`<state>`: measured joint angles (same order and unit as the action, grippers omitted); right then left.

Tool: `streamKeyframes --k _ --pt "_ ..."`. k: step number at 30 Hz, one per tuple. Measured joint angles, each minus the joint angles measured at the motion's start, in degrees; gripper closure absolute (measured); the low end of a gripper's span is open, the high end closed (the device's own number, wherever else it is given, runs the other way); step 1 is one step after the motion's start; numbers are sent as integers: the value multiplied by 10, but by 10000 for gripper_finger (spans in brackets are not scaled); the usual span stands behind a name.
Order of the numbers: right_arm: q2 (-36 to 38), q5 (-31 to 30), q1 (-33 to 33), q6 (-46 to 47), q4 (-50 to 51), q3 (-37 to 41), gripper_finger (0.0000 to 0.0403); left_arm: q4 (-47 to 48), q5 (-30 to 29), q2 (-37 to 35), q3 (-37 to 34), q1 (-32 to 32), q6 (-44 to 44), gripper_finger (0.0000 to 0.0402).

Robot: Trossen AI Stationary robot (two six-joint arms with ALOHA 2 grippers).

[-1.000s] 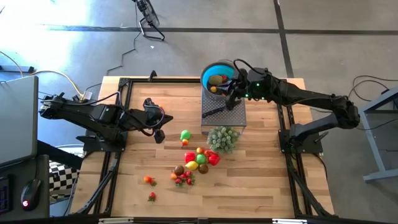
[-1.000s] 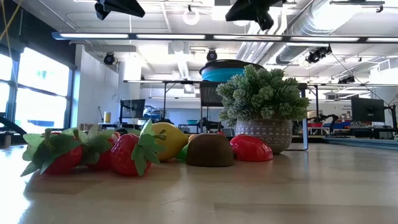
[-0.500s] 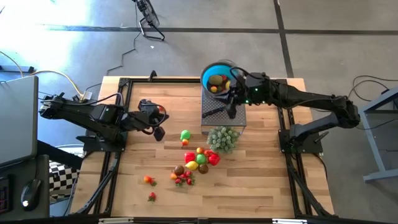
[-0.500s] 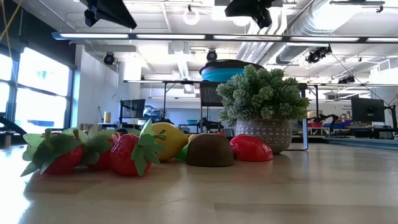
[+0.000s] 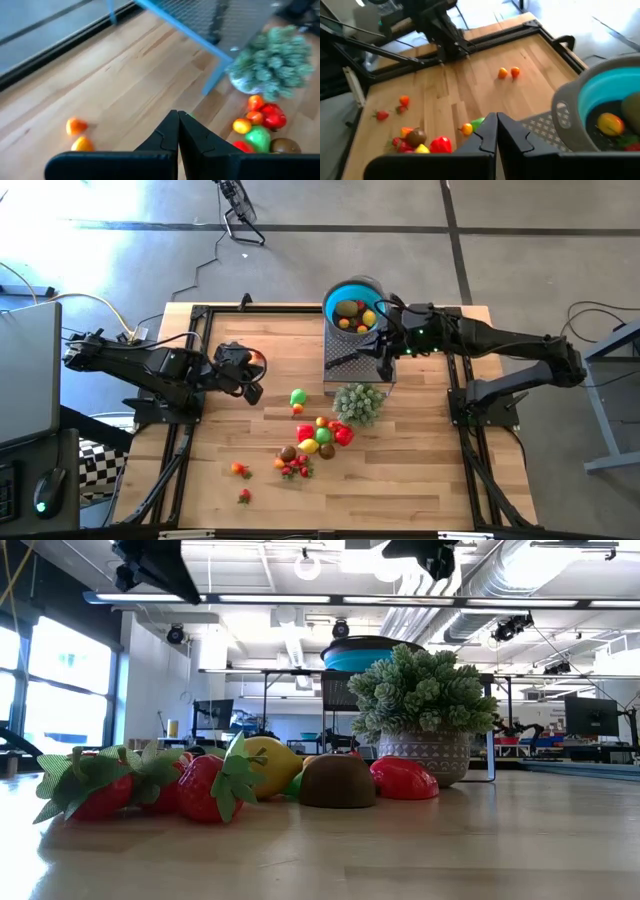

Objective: Pick & Place Fruit
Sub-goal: Put the orange pear into the blue strainer bowl

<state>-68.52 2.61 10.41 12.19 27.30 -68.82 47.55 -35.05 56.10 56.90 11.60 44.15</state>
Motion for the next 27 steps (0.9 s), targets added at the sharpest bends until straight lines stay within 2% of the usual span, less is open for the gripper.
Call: streamKeyframes --k 6,8,11,15,21,27 --pt "0 -14 -3 1 9 0 401 89 -75 0 0 -5 146 401" --pt "0 -14 -3 2 9 0 401 114 -71 0 0 -23 196 401" --pt "0 -14 -3 2 9 0 401 132 -19 0 0 -63 221 401" --pt "0 -14 -3 2 9 0 401 131 65 0 0 -129 165 401" --pt "0 -16 -3 0 9 0 401 132 154 0 0 -203 73 401" --pt "0 -16 -3 0 9 0 401 143 225 0 0 -270 71 401"
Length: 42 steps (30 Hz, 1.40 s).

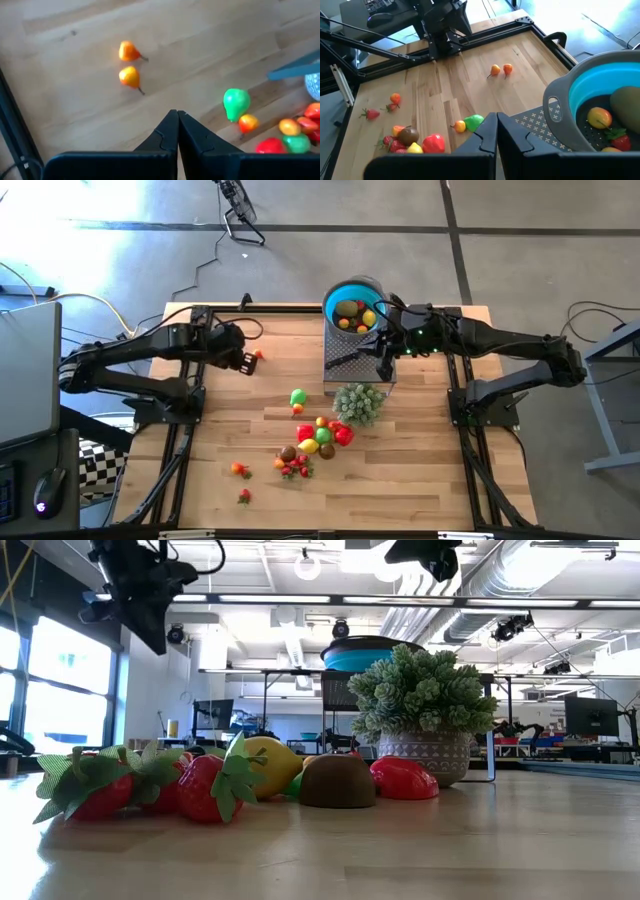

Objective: Pick & Place Fruit
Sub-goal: Put the orange pear into the blue strainer bowl

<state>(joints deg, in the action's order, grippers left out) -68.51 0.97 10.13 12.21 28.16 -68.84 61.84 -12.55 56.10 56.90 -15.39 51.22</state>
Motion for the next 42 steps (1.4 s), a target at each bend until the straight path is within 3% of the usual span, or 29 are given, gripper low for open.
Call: streamKeyframes --k 8,15,19,32,37,42 --pt "0 0 0 0 1 0 401 67 2 6 0 -70 1 401" --pt "0 0 0 1 4 0 401 45 -5 20 0 -80 -55 388" --pt "0 0 0 1 7 0 401 42 -7 37 0 -80 -55 342" --pt "0 -10 0 0 16 0 401 42 -21 99 0 -79 -61 133" --pt "0 -10 0 0 16 0 401 42 -22 102 0 -79 -61 97" --pt "0 -10 0 0 16 0 401 39 -21 102 0 -79 -42 95"
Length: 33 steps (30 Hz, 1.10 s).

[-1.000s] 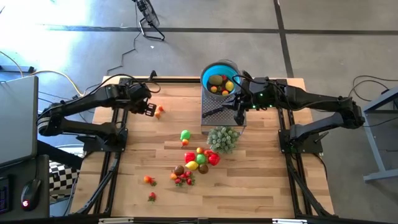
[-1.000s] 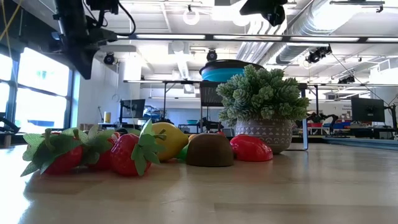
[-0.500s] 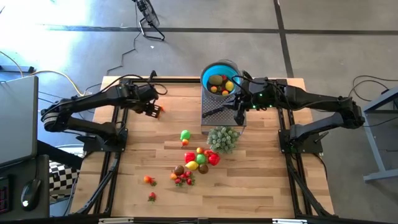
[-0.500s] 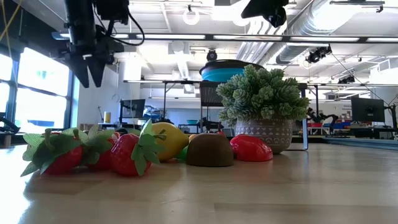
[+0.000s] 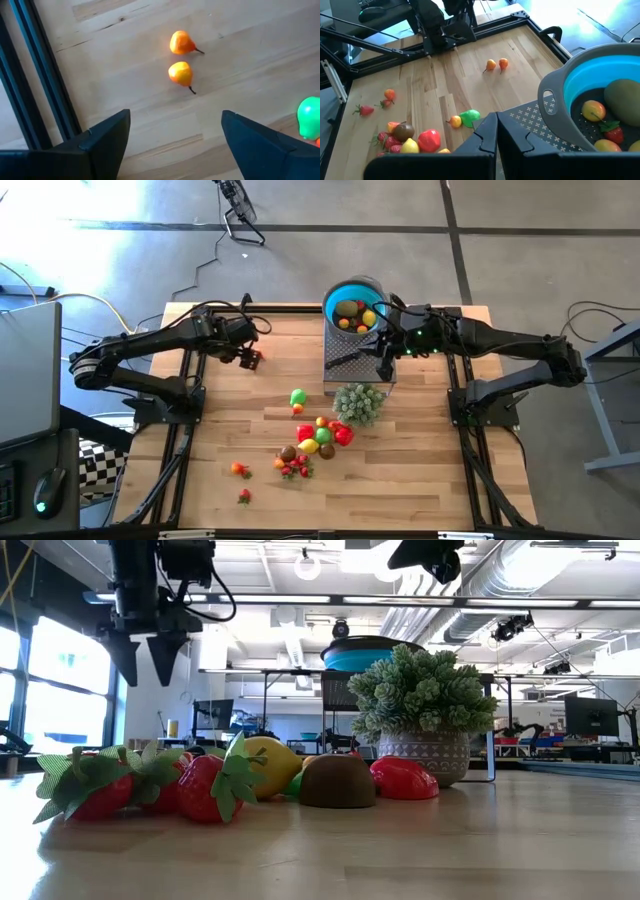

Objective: Pick & Place Fruit
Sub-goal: Put the orange pear into the blue strainer bowl

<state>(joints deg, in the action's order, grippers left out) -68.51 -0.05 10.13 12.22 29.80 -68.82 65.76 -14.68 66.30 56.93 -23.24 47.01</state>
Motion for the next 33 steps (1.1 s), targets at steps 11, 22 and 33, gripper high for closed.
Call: streamKeyframes --k 11,22,33 --pt "0 0 0 0 0 0 401 -36 24 13 -4 0 -12 106" --pt "0 0 0 1 0 0 401 -192 110 22 -118 -56 2 106" --pt "0 0 0 2 0 0 401 -263 81 22 -158 -82 12 106"
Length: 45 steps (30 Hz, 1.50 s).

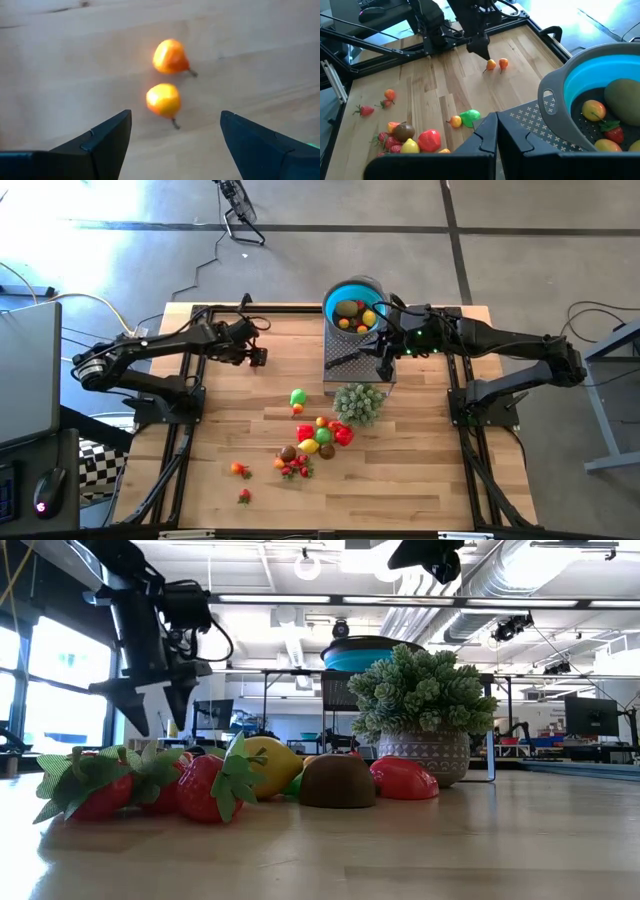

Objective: Pick & Place Fruit
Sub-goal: Put the orange pear into the blue strainer bowl

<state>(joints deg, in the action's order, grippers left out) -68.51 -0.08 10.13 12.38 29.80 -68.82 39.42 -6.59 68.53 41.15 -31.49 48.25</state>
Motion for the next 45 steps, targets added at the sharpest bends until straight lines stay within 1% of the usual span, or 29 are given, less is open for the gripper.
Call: streamKeyframes --k 3,6,12,16,24,33,36,40,45 --pt "0 0 0 0 0 0 401 -25 -3 0 -10 0 0 106" --pt "0 0 0 0 0 0 401 -24 -18 0 -20 0 2 106" --pt "0 0 0 0 0 0 401 -40 -28 0 -41 0 16 106" --pt "0 0 0 0 0 0 401 -70 -25 0 -55 0 29 106" --pt "0 0 0 0 0 0 401 -98 -23 1 -65 0 33 106" --pt "0 0 0 0 0 0 401 -103 -17 59 -66 0 47 106" --pt "0 -11 0 0 0 0 401 -116 -17 74 -66 0 46 106" --pt "0 -17 0 0 0 0 401 -136 -14 88 -66 1 46 106" --pt "0 -16 0 0 0 0 401 -139 -13 95 -65 1 43 106"
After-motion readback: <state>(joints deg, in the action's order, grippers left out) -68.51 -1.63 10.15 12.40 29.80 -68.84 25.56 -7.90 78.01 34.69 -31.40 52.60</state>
